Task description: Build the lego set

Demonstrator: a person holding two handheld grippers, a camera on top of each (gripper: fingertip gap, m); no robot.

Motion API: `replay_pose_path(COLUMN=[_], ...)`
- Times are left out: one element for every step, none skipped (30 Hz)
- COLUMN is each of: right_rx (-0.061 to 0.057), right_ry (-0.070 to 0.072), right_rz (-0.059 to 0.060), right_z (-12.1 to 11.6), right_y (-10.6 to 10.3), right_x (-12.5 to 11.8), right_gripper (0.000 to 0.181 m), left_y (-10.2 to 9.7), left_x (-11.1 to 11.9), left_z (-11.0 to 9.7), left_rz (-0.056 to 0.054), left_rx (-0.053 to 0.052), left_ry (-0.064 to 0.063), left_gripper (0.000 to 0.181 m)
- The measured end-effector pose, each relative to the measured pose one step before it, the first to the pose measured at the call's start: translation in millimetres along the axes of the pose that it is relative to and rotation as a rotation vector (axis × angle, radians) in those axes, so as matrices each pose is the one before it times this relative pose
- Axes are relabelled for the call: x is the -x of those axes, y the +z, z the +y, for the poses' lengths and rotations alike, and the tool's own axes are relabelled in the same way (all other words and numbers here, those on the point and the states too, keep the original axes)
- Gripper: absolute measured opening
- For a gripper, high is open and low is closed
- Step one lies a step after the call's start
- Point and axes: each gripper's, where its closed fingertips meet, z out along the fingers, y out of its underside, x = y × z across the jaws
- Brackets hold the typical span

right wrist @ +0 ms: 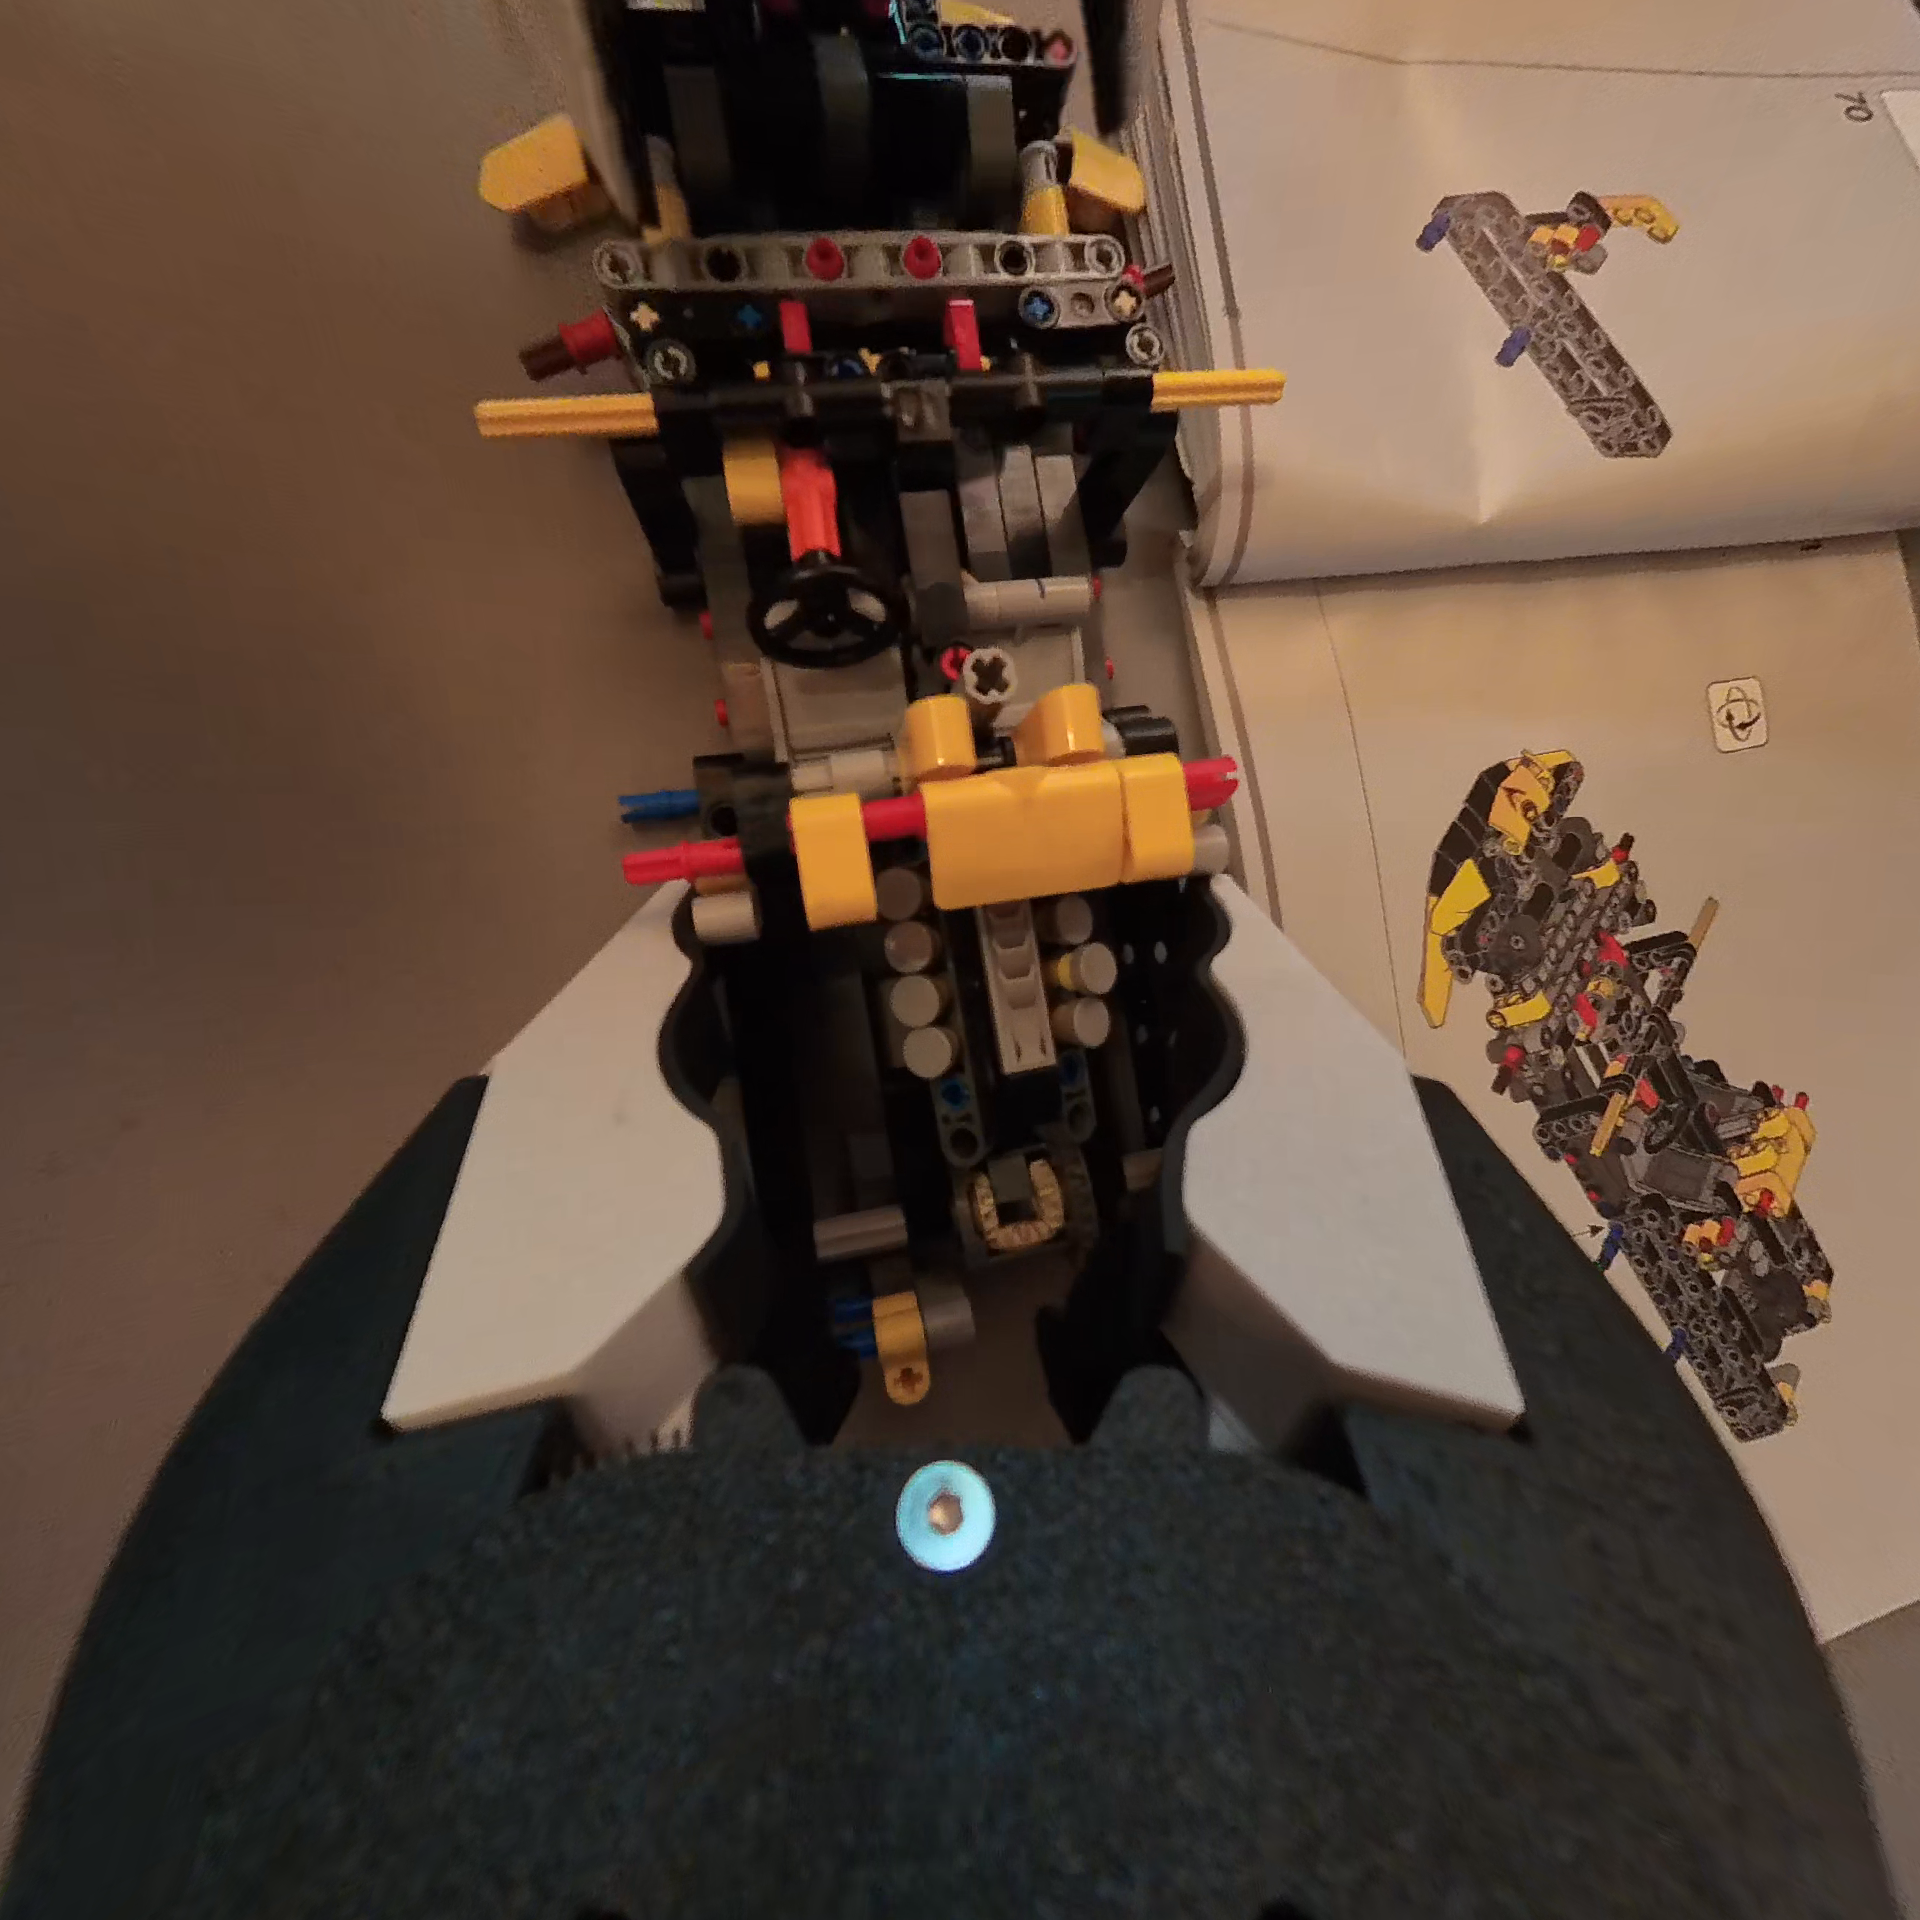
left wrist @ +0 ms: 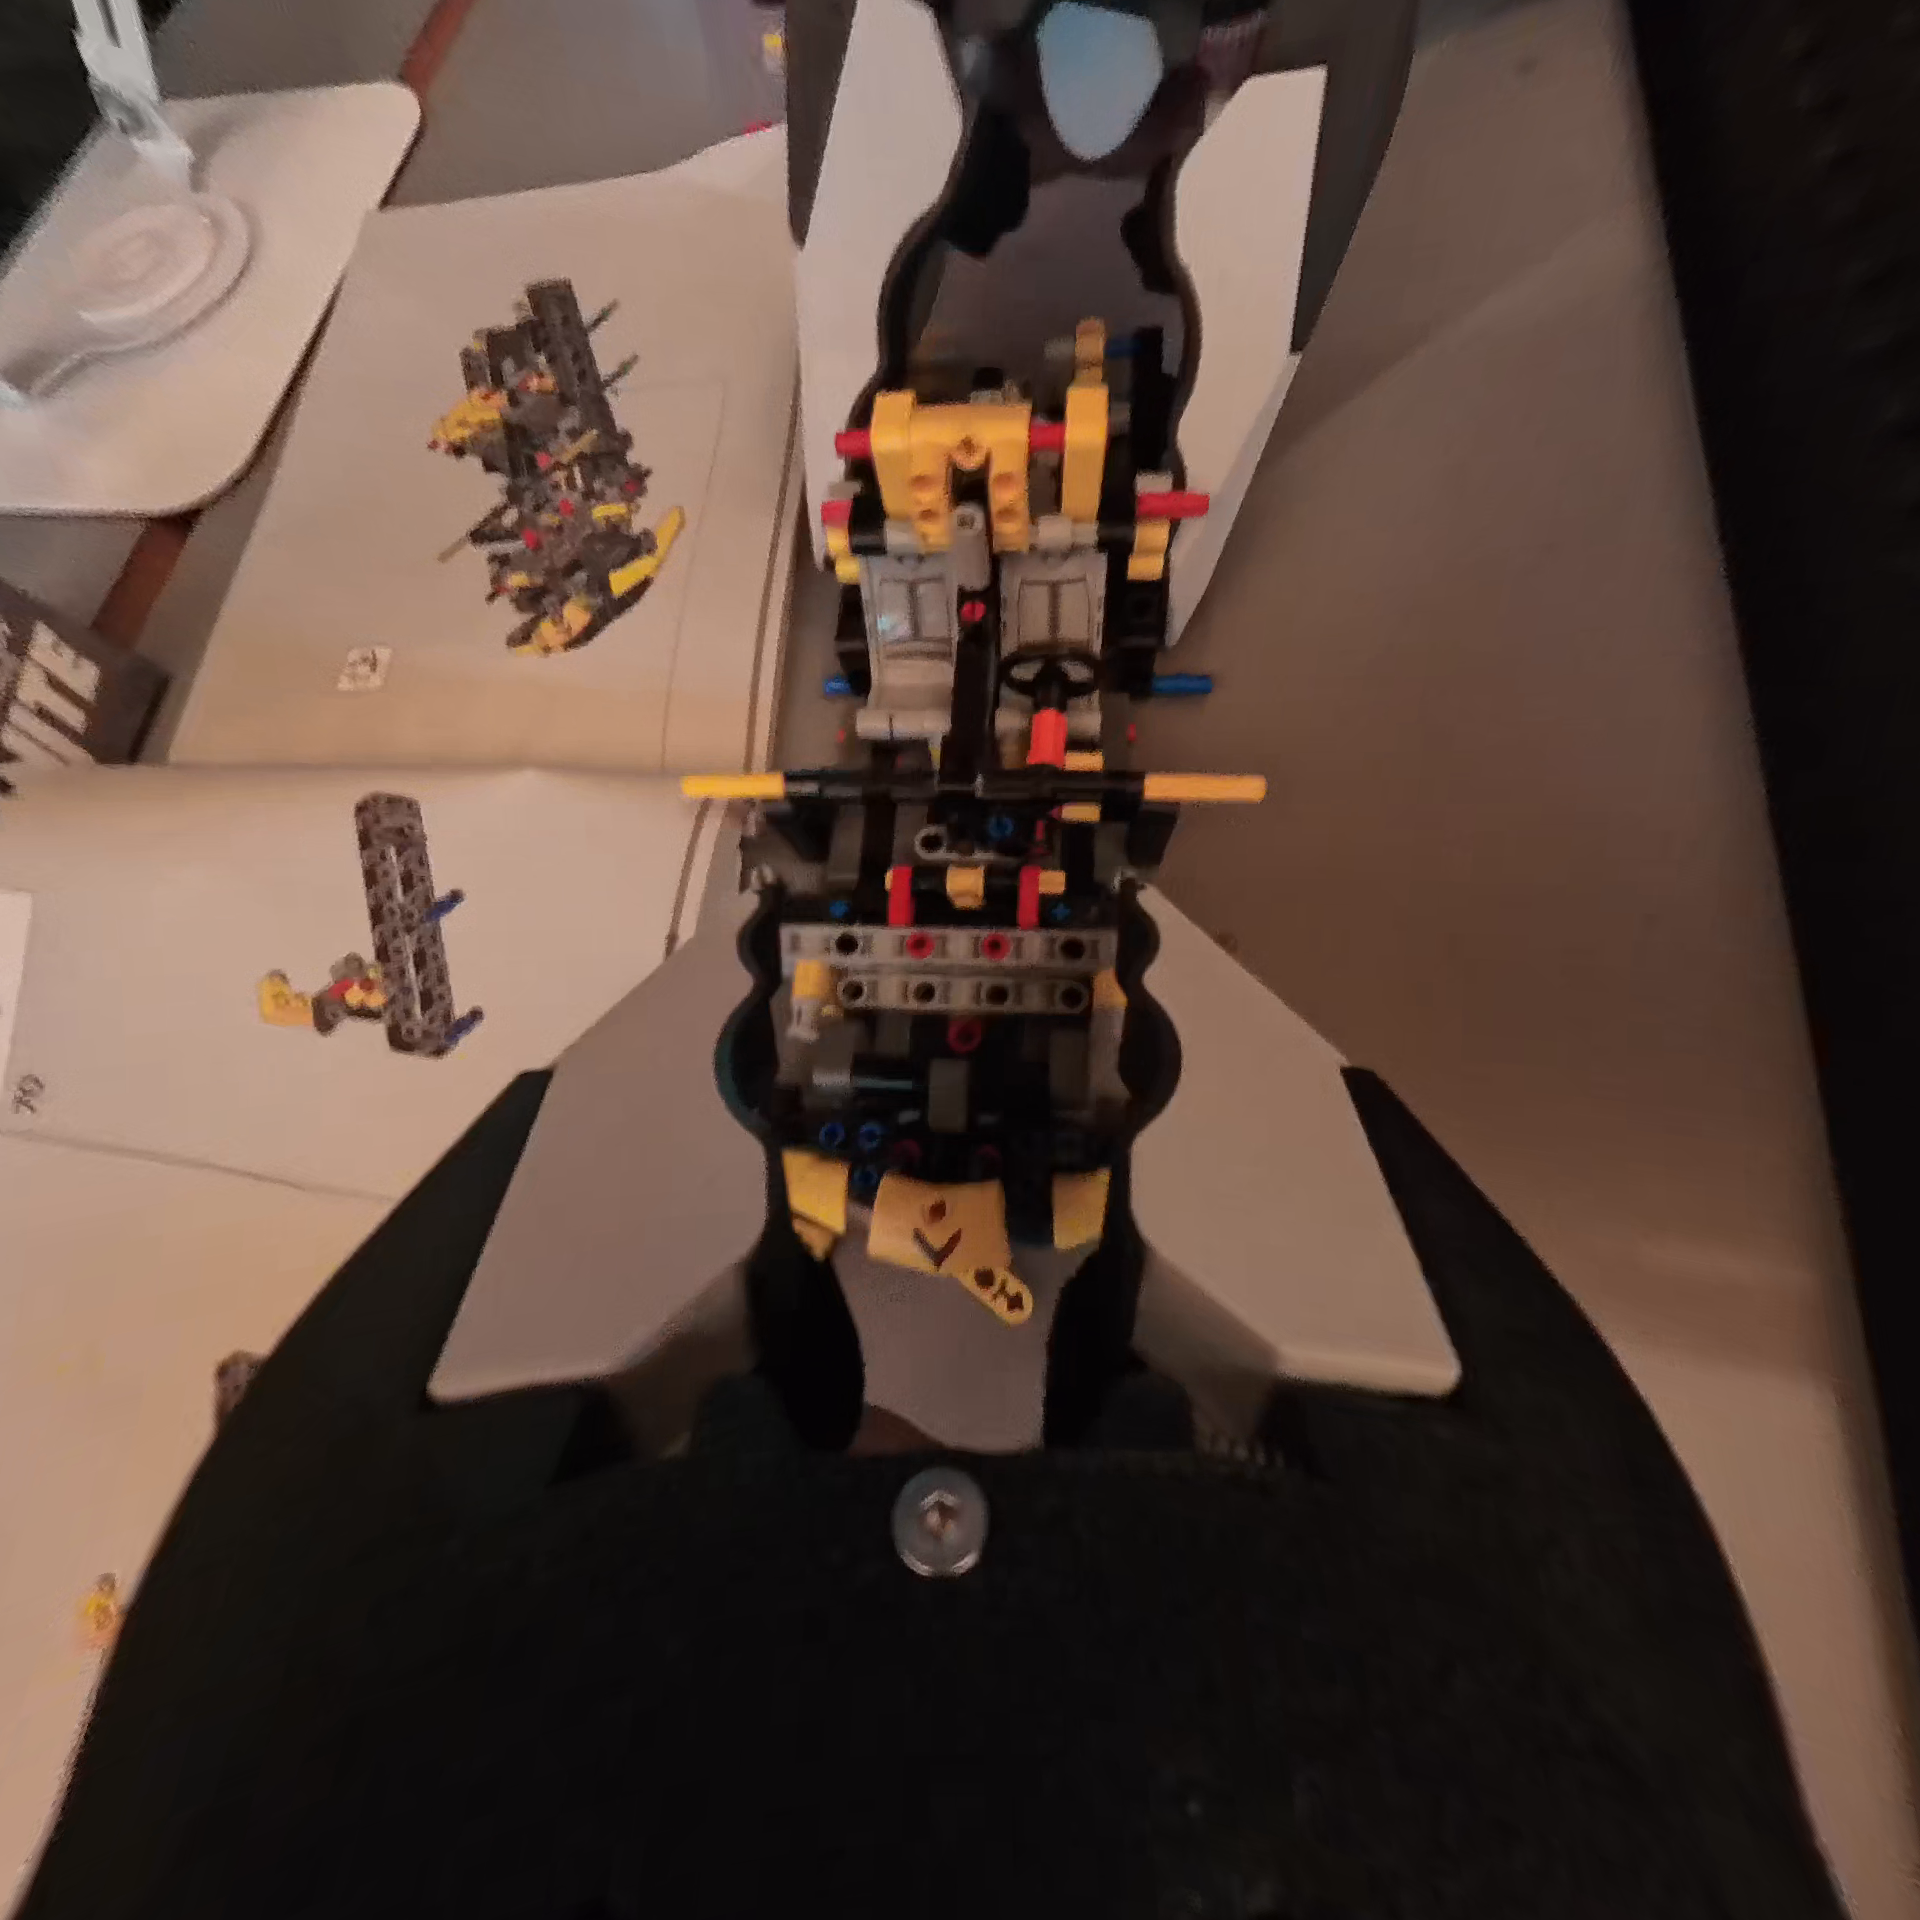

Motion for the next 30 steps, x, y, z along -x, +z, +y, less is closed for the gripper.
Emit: replay_pose_path(right_rx=[-0.0037,-0.0027,-0.0017,-0.0012,-0.0009,-0.0019,-0.0039,-0.0055,-0.0048,-0.0025,-0.0017,0.0017,0.0042,0.0014,-0.0001,0.0005,0.0020,0.0013,0.0008,0.0001,-0.0031,-0.0075,-0.0096,-0.0078,-0.0041,-0.0020,-0.0004,0.0008,0.0030,0.0048], right_ry=[0.0027,0.0022,0.0006,0.0011,0.0015,0.0031,0.0034,0.0035,0.0023,-0.0030,-0.0068,-0.0081,0.0061,-0.0016,-0.0047,-0.0059,-0.0049,-0.0043,-0.0027,-0.0030,-0.0012,-0.0012,0.0020,0.0030,0.0035,0.0011,0.0000,-0.0003,-0.0017,0.0021], right_rz=[-0.0025,-0.0021,-0.0008,-0.0002,-0.0009,-0.0025,-0.0032,-0.0029,-0.0027,-0.0029,-0.0017,-0.0017,-0.0054,-0.0040,-0.0005,-0.0014,-0.0036,-0.0013,0.0017,0.0028,-0.0004,-0.0045,-0.0031,-0.0029,-0.0021,-0.0005,0.0006,0.0006,0.0014,0.0009], right_z=[-0.12,-0.09,-0.03,-0.09,-0.07,-0.03,-0.15,-0.20,-0.10,-0.05,0.10,0.30,0.44,0.14,0.13,0.04,0.09,0.05,-0.20,0.04,-0.10,-0.44,-0.46,-0.36,-0.08,-0.14,0.04,0.04,0.05,0.00], right_y=[0.09,-0.05,0.01,0.03,-0.04,0.05,0.00,-0.02,0.02,-0.08,-0.14,-0.24,-0.55,-0.08,-0.10,-0.19,-0.29,-0.07,0.00,-0.03,0.03,-0.08,0.17,0.10,-0.10,0.07,-0.06,0.09,0.02,0.05], right_x=[0.03,0.06,-0.06,0.07,-0.04,0.13,0.02,0.00,0.03,0.34,0.46,0.71,0.46,0.57,0.43,0.71,1.02,0.90,0.44,0.04,0.38,0.74,0.40,0.06,-0.04,-0.02,-0.02,0.07,-0.03,-0.01], right_gripper=[0.089,0.089,0.089,0.089,0.089,0.089,0.089,0.089,0.089,0.089,0.089,0.088,0.089,0.089,0.089,0.089,0.089,0.089,0.089,0.089,0.089,0.089,0.089,0.089,0.089,0.089,0.089,0.089,0.089,0.089], left_y=[-0.87,0.35,0.70,0.67,1.69,1.11,0.01,0.47,1.95,4.56,4.54,3.03,0.92,0.34,-0.18,-0.60,-1.08,-0.38,2.07,4.13,2.04,0.91,0.54,0.45,0.27,-0.34,-0.17,-0.01,0.05,0.02], left_x=[0.94,1.61,1.30,-1.80,-2.67,-0.41,0.62,0.41,-0.83,-2.92,-2.10,-0.64,-0.50,-0.87,-1.00,-1.37,-1.72,-0.75,1.00,0.29,-0.85,-0.13,0.46,0.69,0.50,0.06,0.11,-0.12,-0.10,-0.40], left_z=[8.24,7.37,2.33,0.10,0.97,-0.26,0.65,0.29,-0.13,1.26,3.28,2.94,0.55,0.92,-0.06,-0.04,0.09,1.17,3.97,6.18,0.34,0.49,-0.56,-0.67,-0.20,0.22,-0.11,-0.02,-0.08,-0.12], left_rz=[0.0152,0.0088,0.0148,0.0358,0.0324,0.0091,-0.0003,-0.0075,0.0004,0.0194,0.0039,-0.0081,-0.0107,0.0007,0.0052,0.0102,0.0130,0.0049,-0.0106,-0.0092,0.0041,0.0061,0.0001,0.0000,0.0021,0.0020,0.0015,0.0009,0.0004,-0.0002], left_rx=[0.0285,0.0252,-0.0040,-0.0149,-0.0055,-0.0122,-0.0064,-0.0063,-0.0027,0.0146,0.0274,0.0264,0.0118,0.0121,0.0048,0.0031,0.0022,0.0074,0.0256,0.0383,0.0023,0.0032,-0.0039,-0.0050,-0.0005,-0.0003,-0.0027,-0.0031,-0.0030,-0.0017], left_ry=[-0.0166,-0.0156,-0.0215,-0.0225,-0.0202,-0.0120,0.0002,0.0028,0.0011,0.0039,0.0002,0.0141,0.0203,0.0048,0.0026,-0.0010,-0.0027,-0.0009,0.0055,0.0073,-0.0059,-0.0024,0.0002,0.0007,0.0031,0.0035,0.0033,0.0033,0.0023,0.0020], left_gripper=[0.065,0.065,0.065,0.065,0.065,0.067,0.068,0.068,0.070,0.078,0.084,0.087,0.087,0.087,0.087,0.087,0.087,0.087,0.087,0.088,0.090,0.090,0.089,0.086,0.084,0.084,0.084,0.084,0.083,0.083])
